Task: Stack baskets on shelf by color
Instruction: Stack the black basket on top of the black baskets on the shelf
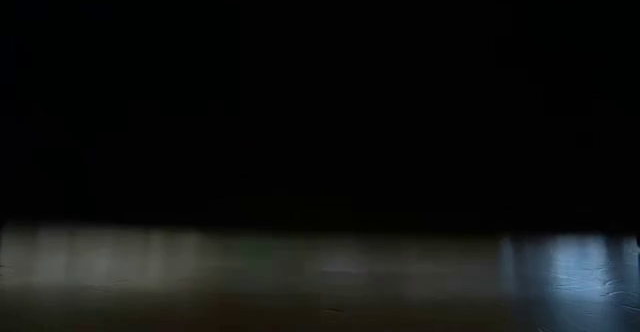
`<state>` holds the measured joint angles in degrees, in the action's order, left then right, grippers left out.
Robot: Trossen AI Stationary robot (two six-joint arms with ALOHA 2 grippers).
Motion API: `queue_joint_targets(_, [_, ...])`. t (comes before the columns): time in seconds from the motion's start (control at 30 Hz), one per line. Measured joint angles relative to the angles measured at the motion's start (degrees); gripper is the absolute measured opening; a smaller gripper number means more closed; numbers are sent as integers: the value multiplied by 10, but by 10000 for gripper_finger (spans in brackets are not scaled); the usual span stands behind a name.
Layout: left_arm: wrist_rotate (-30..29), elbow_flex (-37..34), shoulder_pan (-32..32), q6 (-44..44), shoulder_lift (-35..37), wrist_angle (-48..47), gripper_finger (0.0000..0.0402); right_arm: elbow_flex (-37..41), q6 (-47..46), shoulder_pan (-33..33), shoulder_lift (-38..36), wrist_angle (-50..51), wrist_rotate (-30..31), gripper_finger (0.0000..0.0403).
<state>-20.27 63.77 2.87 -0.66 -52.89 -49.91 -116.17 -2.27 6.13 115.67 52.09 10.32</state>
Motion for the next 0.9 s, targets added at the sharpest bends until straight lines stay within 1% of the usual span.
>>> queue_joint_targets(0.1, [1,0,0,-11,22,-2,69,-51,-66,18,0,39,40,1])
queue_joint_targets(0.27, [11,0,0,-25,63,-14,69,-107,-136,58,0,51,96,1])
queue_joint_targets(0.4, [12,0,0,-58,92,-18,69,-119,-214,90,0,25,111,1])
queue_joint_targets(0.5, [12,0,0,-59,105,-19,69,-119,-244,109,5,-21,110,1])
queue_joint_targets(0.67, [13,0,0,-61,115,-21,69,-119,-251,133,25,-109,69,1])
queue_joint_targets(0.77, [13,0,0,-72,118,-22,69,-119,-278,141,40,-135,28,1])
queue_joint_targets(0.9, [13,0,0,-90,118,-25,69,-119,-308,152,63,-143,-14,1])
